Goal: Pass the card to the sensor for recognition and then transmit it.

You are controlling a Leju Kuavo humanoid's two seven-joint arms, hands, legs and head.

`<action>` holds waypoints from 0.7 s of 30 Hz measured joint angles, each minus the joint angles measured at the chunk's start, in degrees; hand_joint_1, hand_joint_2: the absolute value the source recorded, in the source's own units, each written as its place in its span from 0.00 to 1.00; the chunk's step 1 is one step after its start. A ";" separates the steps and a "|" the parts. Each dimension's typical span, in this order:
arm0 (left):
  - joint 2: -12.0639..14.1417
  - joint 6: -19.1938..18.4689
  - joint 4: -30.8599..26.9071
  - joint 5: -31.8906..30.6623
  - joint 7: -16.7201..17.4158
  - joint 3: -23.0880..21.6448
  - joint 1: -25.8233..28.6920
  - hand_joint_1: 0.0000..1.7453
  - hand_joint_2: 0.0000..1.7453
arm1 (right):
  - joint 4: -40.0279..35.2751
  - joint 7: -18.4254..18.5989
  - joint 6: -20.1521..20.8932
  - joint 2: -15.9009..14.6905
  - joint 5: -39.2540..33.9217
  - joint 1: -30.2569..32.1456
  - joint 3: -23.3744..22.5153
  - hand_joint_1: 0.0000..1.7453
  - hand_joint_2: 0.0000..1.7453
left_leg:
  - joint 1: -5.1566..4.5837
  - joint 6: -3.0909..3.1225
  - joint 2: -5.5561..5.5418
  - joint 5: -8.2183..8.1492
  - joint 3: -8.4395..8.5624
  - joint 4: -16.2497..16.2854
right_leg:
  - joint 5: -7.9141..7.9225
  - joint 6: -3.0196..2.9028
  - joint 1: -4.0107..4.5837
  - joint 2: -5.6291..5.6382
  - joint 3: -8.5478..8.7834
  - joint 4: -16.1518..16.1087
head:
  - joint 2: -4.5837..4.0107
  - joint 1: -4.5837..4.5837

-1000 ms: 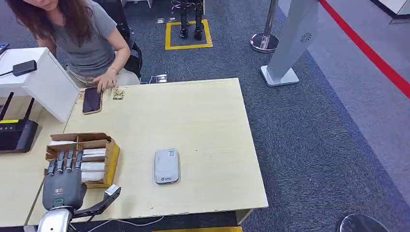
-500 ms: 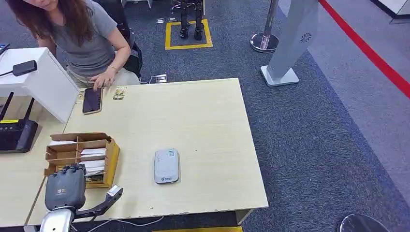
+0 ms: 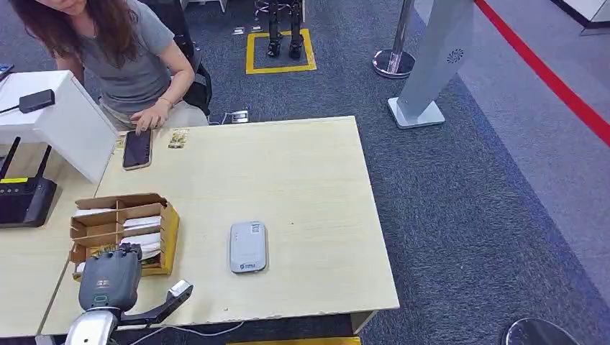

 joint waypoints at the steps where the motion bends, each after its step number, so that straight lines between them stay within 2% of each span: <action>1: 0.00 0.00 0.00 0.00 0.00 0.00 0.00 1.00 1.00 | 0.00 0.00 0.00 0.00 0.00 0.00 0.00 0.00 0.00 | 0.00 0.00 0.00 0.00 0.00 0.00 | 0.00 0.00 0.00 0.00 0.00 0.00 | 0.00 0.00; 5: -0.33 0.00 0.00 0.00 -1.05 0.13 -0.01 1.00 1.00 | 0.00 -0.04 0.00 0.00 0.00 -0.03 0.00 0.00 0.00 | 0.00 0.00 0.00 0.00 0.00 0.00 | 0.00 0.00 0.00 0.00 0.00 0.00 | 0.00 -0.02; 6: -1.32 0.00 -0.02 0.02 -3.20 0.90 -0.04 1.00 1.00 | 0.00 -0.28 0.04 -0.02 0.00 -0.06 0.00 0.00 0.00 | 0.00 0.00 0.00 0.00 0.01 0.00 | 0.00 0.00 0.00 0.00 0.00 0.00 | 0.00 -0.02; 7: -2.76 0.24 -0.42 0.53 -7.29 1.77 -0.62 1.00 1.00 | 0.00 -0.63 0.26 -0.11 0.00 -0.10 0.00 0.00 0.00 | 0.00 0.00 -0.04 0.01 0.01 0.01 | 0.00 0.00 0.00 -0.03 0.00 0.00 | 0.00 -0.02; 9: -3.55 0.37 -1.53 1.70 -9.01 1.81 -1.90 1.00 1.00 | 0.00 -0.85 0.35 -0.15 0.00 -0.15 0.00 0.00 0.00 | 0.00 0.02 -0.06 0.03 0.00 0.01 | 0.01 0.01 0.00 -0.05 0.00 0.00 | 0.00 0.00; 14: -4.20 -1.22 -4.88 3.78 -9.86 1.81 -6.12 1.00 1.00 | 0.00 -1.12 0.42 -0.15 -0.07 -0.28 0.00 0.00 0.00 | 0.00 0.05 -0.06 0.05 0.01 0.01 | 0.05 -0.01 0.00 -0.07 0.03 0.00 | 0.00 -0.02; 18: -4.44 -0.59 -6.67 4.02 -10.30 1.79 -7.96 1.00 1.00 | 0.00 -1.42 0.77 -0.15 -0.35 -0.27 0.00 0.00 0.00 | 0.01 0.01 -0.08 0.09 0.01 0.02 | 0.05 -0.02 0.01 -0.08 -0.01 0.00 | 0.00 0.00; 21: -4.47 -0.94 -9.24 2.89 -9.63 1.77 -11.54 1.00 1.00 | 0.02 -1.88 1.16 -0.15 -0.37 -0.33 -0.02 0.00 0.00 | 0.02 0.00 -0.12 0.10 -0.01 0.02 | 0.05 -0.02 0.01 -0.09 -0.02 0.00 | 0.00 0.00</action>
